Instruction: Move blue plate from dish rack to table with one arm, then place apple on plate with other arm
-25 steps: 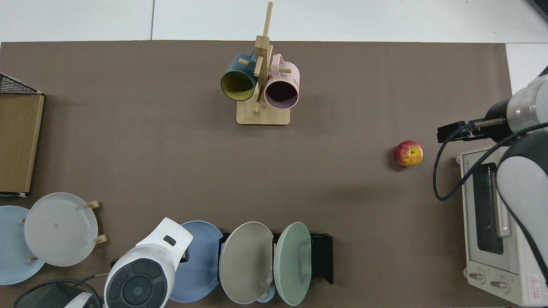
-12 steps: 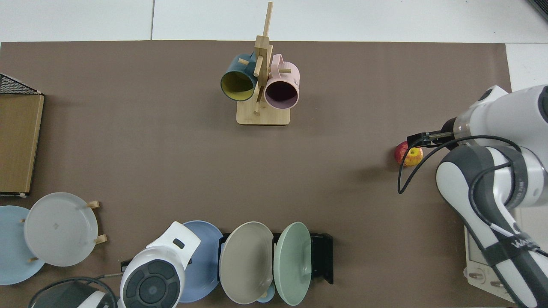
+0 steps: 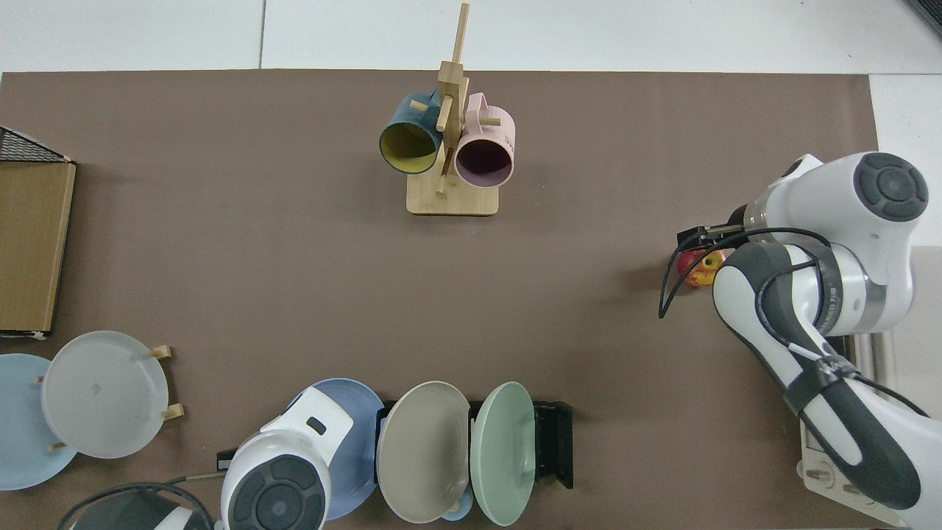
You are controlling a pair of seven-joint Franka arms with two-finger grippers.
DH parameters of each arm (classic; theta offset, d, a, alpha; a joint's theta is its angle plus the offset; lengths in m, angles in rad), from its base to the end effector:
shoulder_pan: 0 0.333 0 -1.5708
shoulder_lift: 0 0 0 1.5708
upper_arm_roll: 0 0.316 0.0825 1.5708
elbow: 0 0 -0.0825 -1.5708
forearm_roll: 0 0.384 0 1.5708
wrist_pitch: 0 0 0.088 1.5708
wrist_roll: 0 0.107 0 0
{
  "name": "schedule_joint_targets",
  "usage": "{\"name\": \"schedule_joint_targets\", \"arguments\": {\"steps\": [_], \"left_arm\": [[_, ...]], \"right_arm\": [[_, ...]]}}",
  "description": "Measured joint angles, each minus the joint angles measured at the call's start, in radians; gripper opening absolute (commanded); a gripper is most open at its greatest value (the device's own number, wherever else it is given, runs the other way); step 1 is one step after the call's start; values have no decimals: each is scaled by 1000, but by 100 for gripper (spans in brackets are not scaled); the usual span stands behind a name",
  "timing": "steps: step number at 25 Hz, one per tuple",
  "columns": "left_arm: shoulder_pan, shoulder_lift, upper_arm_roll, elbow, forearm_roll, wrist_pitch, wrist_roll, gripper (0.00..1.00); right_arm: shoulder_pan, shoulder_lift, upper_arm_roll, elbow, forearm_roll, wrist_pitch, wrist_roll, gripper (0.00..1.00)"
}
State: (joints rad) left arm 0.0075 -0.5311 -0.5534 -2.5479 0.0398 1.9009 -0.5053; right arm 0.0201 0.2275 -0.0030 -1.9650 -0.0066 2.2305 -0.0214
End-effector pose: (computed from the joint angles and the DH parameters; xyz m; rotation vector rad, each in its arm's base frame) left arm 0.3231 -0.1904 0.4123 -2.7849 -0.0445 0.0256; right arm 0.6038 0.0102 0.3621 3.1343 0.0667 0.0596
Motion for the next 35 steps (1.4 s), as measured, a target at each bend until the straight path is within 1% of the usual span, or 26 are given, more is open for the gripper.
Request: {"name": "schedule_joint_targets", "arguments": {"steps": [8,11,15,16,18,19,20,21,23,24,26,28,30,32,35], "left_arm": [[0,-14,-103,64,55,-95,-109,0],[0,-14,-110,106,73,-140,-124,0],[9,-13,-107,167,140,-196,-133,0],[15,-13,-106,185,161,-206,-134,0],[27,-12,-106,209,198,-214,-136,0],[37,-12,-106,220,216,-214,-136,0],[51,-12,-106,232,231,-213,-136,0],[66,-11,-105,244,240,-212,-136,0],[115,-2,-105,279,246,-200,-136,0],[142,8,-105,298,246,-185,-136,0],[195,53,-103,350,233,-139,-140,0],[224,126,-92,405,189,-87,-171,0],[230,203,-66,449,120,-27,-204,0],[231,265,-40,473,25,33,-216,0],[231,326,-27,472,-107,111,-222,0]], "right_arm": [[0,54,-2,-17,0,45,0,100],[0,64,-3,-37,0,75,0,100],[0,78,-4,-58,0,106,0,99],[-1,82,-4,-62,0,109,0,86],[-2,86,-5,-64,0,111,0,44],[-3,87,-6,-64,0,111,0,28],[-3,87,-6,-65,0,111,0,19],[-4,87,-6,-65,0,111,0,14],[-5,87,-6,-65,0,111,0,6],[-5,87,-7,-65,0,111,0,0],[-5,87,-6,-65,0,111,0,0],[-5,87,-6,-64,0,111,0,0],[-5,86,-6,-62,0,111,0,0],[-5,84,-6,-58,0,111,0,0],[-5,71,-6,-47,0,106,0,0]]}}
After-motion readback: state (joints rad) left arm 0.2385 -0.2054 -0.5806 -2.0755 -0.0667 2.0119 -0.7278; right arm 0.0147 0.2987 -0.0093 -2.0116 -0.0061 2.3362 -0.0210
